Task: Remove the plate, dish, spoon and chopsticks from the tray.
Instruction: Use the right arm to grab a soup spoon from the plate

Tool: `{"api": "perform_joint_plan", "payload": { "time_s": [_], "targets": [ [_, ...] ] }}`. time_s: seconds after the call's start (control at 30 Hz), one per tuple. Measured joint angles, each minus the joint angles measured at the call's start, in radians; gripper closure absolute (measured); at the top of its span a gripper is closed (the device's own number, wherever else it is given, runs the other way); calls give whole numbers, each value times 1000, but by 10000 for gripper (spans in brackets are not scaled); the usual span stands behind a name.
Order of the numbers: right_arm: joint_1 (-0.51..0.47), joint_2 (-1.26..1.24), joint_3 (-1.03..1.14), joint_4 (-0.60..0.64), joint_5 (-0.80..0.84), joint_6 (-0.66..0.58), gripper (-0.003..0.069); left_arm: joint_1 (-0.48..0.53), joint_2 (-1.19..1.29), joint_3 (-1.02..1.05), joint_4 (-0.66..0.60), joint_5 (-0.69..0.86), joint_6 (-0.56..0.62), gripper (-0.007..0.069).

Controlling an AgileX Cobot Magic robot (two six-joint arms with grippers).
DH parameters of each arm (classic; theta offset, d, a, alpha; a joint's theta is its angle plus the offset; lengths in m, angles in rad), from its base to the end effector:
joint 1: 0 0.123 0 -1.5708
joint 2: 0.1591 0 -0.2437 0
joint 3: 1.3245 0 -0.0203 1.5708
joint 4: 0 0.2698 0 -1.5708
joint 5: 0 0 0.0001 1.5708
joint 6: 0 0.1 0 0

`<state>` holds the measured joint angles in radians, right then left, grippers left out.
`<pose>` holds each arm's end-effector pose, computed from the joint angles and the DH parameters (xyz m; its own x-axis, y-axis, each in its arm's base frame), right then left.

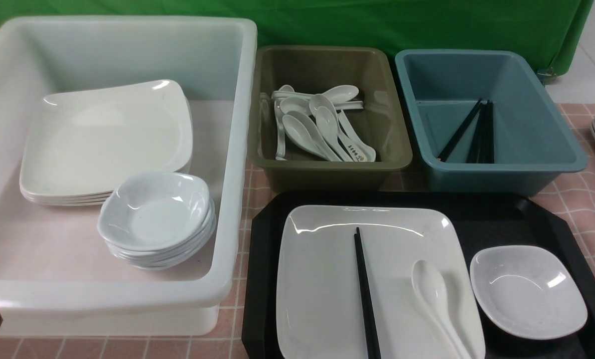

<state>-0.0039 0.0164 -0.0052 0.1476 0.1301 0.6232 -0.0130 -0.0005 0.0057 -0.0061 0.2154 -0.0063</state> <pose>0.1274 0.0014 0.2009 -0.0484 0.6959 -0.7165 0.0258 0.7180 0.6956 0.1257 -0.0018 0.1904 -0.1332 -0.0105 -0.9910 0.0127 0.9998 -0.0123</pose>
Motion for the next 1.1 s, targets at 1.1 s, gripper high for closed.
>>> {"api": "perform_joint_plan", "payload": {
  "time_s": [1.1],
  "targets": [
    [157, 1145, -686, 140, 628, -771, 497, 0, 0, 0, 0, 0, 0, 603]
  ]
}}
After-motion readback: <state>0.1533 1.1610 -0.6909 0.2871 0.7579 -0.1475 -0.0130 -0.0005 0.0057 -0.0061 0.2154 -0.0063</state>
